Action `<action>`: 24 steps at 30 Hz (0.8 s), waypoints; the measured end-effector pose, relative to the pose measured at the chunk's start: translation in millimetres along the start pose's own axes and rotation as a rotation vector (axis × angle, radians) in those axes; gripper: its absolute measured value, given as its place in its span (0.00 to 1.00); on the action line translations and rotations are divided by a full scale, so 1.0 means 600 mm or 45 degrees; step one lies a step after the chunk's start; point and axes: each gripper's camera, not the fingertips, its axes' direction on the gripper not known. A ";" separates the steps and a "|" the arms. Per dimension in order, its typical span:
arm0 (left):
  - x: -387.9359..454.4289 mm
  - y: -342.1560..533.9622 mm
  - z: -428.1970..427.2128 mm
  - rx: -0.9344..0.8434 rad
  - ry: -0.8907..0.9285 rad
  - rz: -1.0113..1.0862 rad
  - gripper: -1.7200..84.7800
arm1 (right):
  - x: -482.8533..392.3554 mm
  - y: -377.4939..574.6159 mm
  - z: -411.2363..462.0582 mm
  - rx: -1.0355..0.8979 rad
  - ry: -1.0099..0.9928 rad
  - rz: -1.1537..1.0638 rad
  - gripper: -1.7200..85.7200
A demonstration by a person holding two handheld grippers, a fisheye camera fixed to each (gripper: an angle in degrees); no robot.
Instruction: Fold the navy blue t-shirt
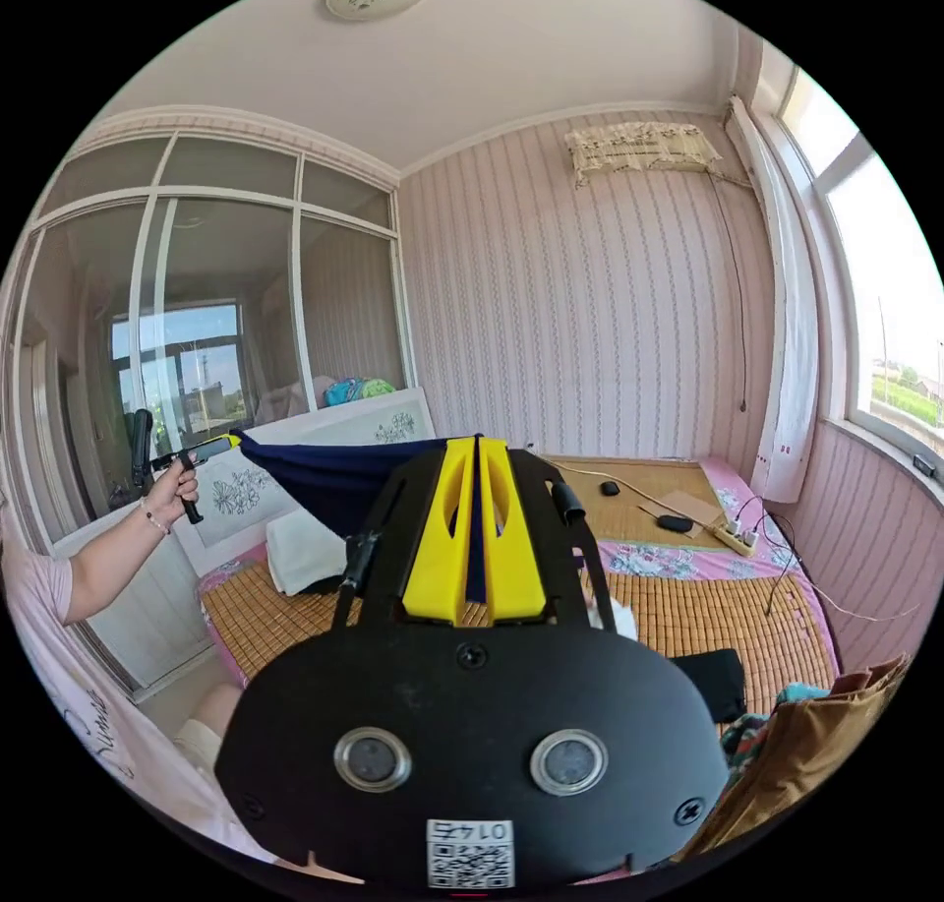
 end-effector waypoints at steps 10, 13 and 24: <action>-0.006 0.502 0.268 -0.779 -0.021 -0.040 0.01 | 0.057 0.407 0.194 -0.794 0.129 0.337 0.02; -0.004 0.645 0.324 -1.005 0.009 -0.123 0.01 | 0.063 0.478 0.224 -0.989 0.127 0.389 0.02; 0.120 0.857 0.304 -1.318 0.180 0.300 0.01 | 0.064 0.571 0.221 -1.347 0.054 0.432 0.02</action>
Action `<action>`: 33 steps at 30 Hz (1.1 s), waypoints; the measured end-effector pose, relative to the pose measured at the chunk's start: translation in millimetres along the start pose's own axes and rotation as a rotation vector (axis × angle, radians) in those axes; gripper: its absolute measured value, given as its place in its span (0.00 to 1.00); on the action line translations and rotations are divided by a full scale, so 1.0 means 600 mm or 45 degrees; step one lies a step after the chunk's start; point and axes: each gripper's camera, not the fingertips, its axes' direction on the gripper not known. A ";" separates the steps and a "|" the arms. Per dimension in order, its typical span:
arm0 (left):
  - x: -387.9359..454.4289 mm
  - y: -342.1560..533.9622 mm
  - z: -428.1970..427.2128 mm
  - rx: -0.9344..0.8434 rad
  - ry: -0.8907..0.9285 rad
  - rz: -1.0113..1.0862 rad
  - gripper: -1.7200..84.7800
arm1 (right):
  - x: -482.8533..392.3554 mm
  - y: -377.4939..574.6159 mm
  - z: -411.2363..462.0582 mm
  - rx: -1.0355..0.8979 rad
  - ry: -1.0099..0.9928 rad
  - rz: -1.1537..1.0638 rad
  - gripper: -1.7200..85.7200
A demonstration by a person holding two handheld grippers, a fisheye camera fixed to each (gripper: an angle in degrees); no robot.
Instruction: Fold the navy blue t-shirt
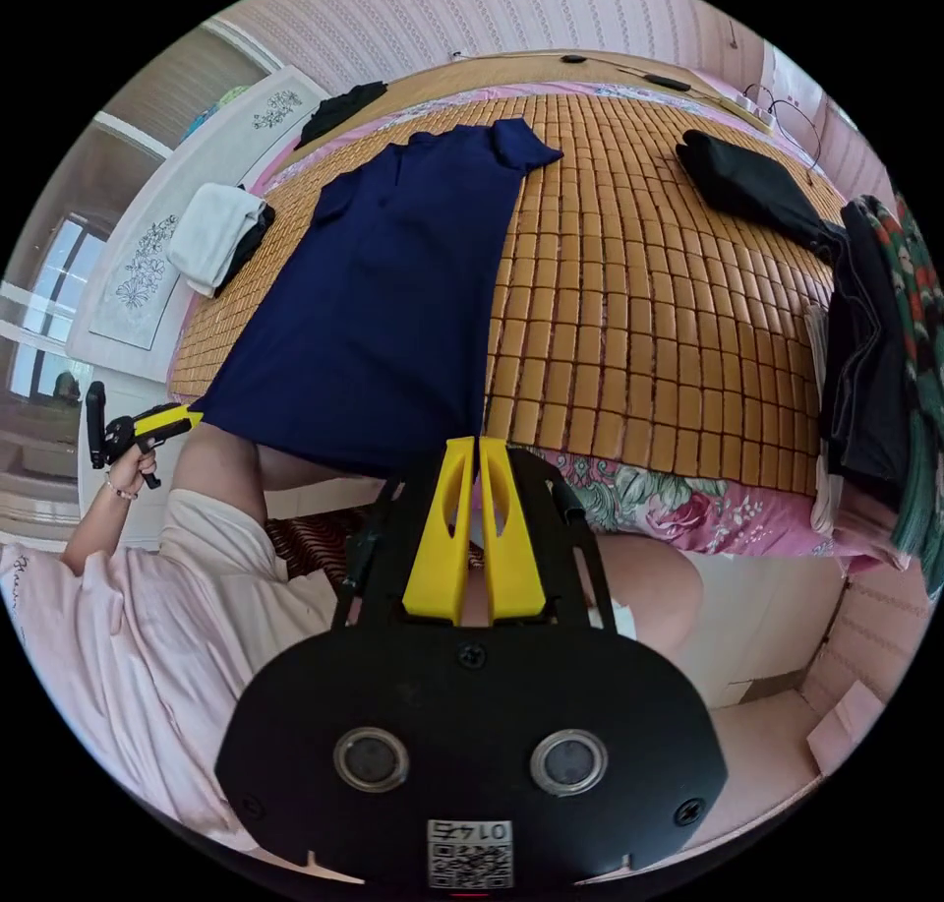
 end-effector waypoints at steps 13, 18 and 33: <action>0.000 0.047 0.056 0.142 0.102 -0.131 0.08 | 0.026 -0.047 0.005 0.178 0.009 0.119 0.10; 0.016 -0.021 0.101 0.217 0.094 -0.121 0.07 | 0.026 -0.190 0.015 0.240 0.121 0.007 0.11; 0.102 -0.528 0.343 0.261 0.242 0.217 0.07 | 0.214 -0.494 0.153 0.389 -0.103 0.325 0.03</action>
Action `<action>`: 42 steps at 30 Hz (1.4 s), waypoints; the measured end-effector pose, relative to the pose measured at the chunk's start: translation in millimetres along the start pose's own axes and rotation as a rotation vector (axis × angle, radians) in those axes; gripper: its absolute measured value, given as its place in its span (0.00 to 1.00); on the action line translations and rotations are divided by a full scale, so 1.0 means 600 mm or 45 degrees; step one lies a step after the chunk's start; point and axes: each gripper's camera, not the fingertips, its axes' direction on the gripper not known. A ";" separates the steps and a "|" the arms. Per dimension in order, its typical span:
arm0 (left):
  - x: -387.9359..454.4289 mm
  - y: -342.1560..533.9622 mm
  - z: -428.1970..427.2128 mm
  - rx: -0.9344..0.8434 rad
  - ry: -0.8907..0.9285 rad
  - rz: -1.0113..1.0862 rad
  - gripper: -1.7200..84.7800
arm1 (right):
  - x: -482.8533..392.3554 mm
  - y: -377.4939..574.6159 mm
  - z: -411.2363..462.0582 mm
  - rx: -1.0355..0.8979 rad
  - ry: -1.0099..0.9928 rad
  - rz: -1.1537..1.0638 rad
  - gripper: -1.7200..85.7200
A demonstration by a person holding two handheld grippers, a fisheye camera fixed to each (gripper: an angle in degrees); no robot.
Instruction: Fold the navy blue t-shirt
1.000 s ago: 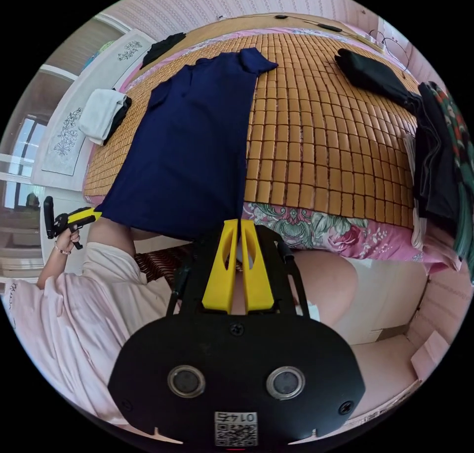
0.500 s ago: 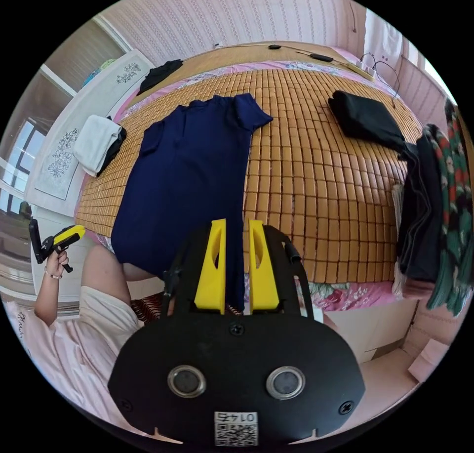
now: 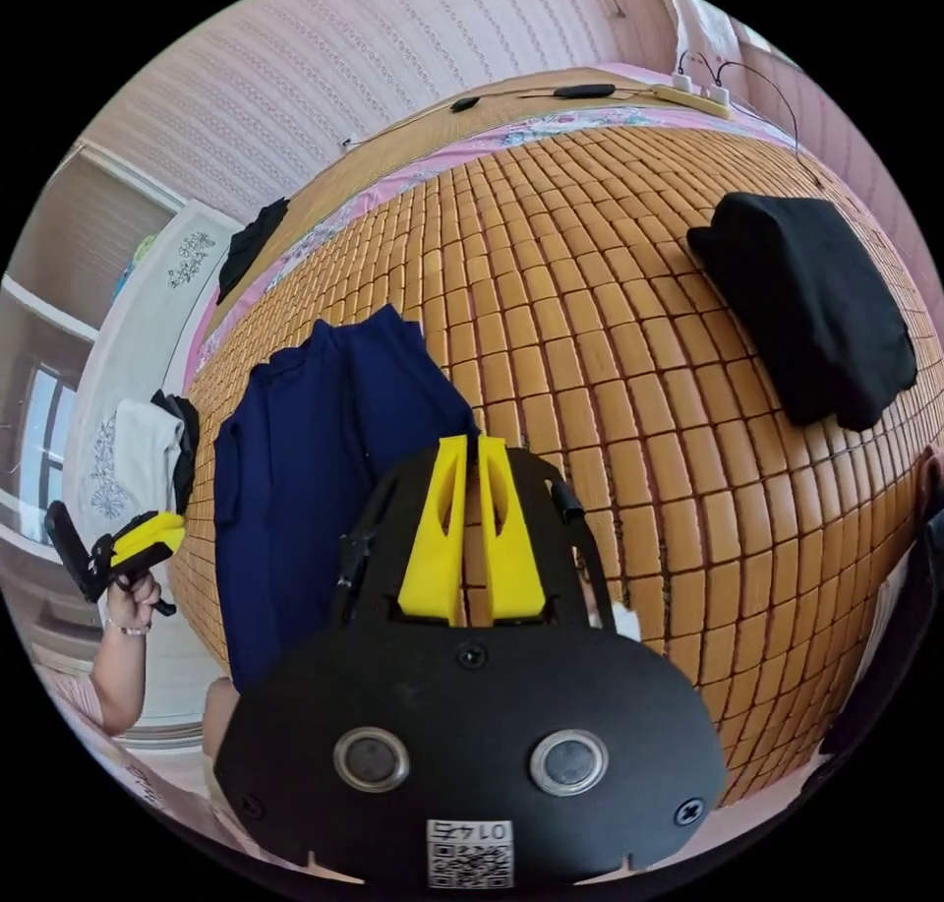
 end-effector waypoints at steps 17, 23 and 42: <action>0.231 -0.378 0.375 -0.213 0.206 0.277 0.08 | 0.054 0.043 -0.002 0.067 0.064 0.225 0.03; 0.317 -0.428 0.545 -0.420 0.117 0.402 0.08 | 0.044 0.026 0.043 0.000 0.134 0.159 0.01; 0.014 -0.035 0.226 -0.058 -0.064 -0.133 0.08 | -0.225 -0.070 0.133 -0.006 0.044 -0.386 0.04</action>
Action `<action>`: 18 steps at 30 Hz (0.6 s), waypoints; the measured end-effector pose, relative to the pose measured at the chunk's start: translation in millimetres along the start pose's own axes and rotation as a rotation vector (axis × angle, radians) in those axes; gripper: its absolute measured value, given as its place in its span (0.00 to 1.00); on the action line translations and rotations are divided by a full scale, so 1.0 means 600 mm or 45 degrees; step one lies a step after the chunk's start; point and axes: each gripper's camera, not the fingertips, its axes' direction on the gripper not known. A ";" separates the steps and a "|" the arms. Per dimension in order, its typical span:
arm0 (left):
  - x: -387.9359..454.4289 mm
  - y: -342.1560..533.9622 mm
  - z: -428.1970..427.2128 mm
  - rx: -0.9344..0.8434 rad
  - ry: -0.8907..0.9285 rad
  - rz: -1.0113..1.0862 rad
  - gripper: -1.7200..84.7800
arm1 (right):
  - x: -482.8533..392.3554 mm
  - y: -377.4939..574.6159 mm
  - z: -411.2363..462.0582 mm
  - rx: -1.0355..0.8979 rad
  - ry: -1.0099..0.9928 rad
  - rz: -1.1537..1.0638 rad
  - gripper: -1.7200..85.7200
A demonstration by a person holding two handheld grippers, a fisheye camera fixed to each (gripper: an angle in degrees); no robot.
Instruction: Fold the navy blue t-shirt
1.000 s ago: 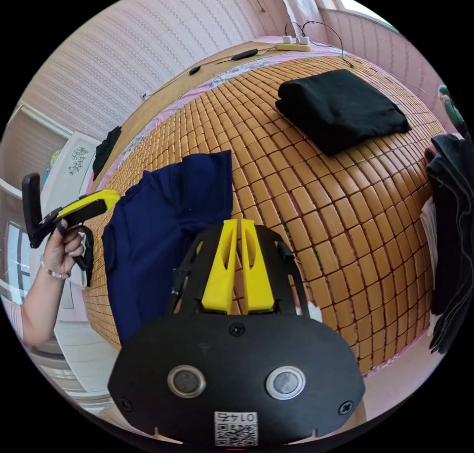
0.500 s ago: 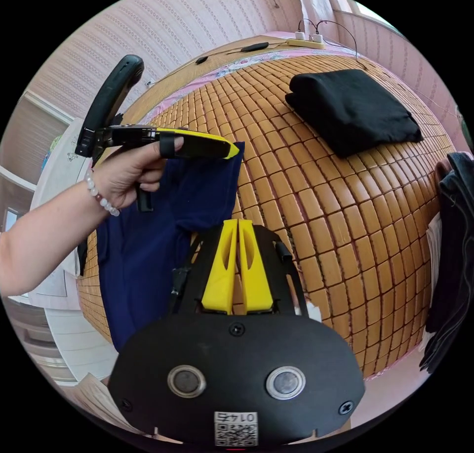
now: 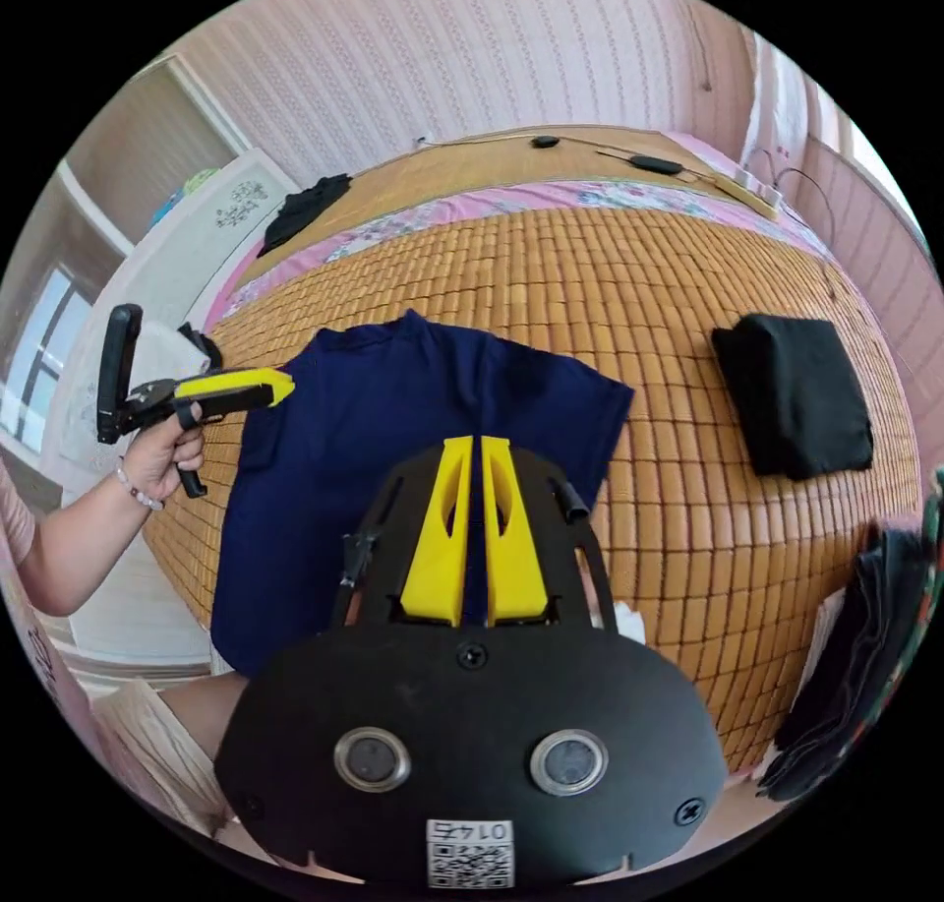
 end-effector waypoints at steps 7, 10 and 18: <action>-0.123 0.209 -0.047 -0.069 -0.068 -0.300 0.09 | -0.219 -0.135 0.168 -0.157 -0.162 -0.388 0.09; -0.159 0.263 -0.067 -0.046 -0.102 -0.371 0.09 | -0.294 -0.176 0.231 -0.194 -0.208 -0.454 0.09; -0.203 0.332 -0.053 -0.025 -0.021 -0.403 0.10 | -0.418 -0.241 0.380 -0.355 -0.029 -0.578 0.07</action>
